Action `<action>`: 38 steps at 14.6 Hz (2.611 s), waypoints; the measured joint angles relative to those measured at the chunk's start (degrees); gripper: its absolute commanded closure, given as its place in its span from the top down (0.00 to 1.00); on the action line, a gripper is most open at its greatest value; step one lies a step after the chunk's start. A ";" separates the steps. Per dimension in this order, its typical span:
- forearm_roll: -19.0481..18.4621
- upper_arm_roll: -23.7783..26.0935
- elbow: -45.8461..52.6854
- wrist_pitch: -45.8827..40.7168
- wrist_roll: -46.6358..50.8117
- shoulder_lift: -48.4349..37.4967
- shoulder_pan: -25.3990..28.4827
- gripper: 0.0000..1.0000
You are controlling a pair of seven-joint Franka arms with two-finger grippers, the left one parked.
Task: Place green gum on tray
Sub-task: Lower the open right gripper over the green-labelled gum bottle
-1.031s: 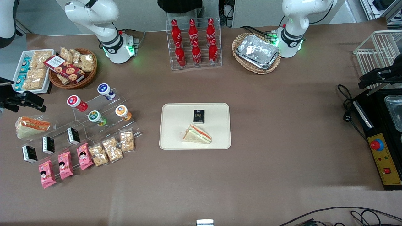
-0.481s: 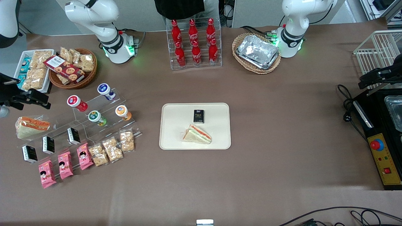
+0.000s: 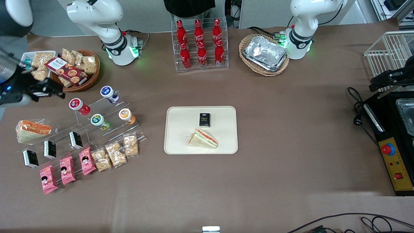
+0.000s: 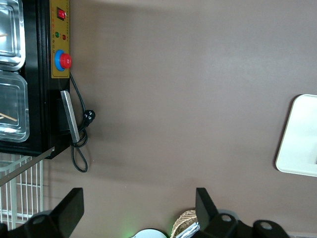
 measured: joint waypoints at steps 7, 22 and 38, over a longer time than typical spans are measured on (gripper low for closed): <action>0.08 1.22 -16.07 4.67 1.34 -13.94 1.04 1.00; 0.67 0.22 -30.29 29.62 -5.72 -1.55 0.82 1.00; 0.67 0.14 -33.17 45.13 -7.06 8.94 0.23 0.94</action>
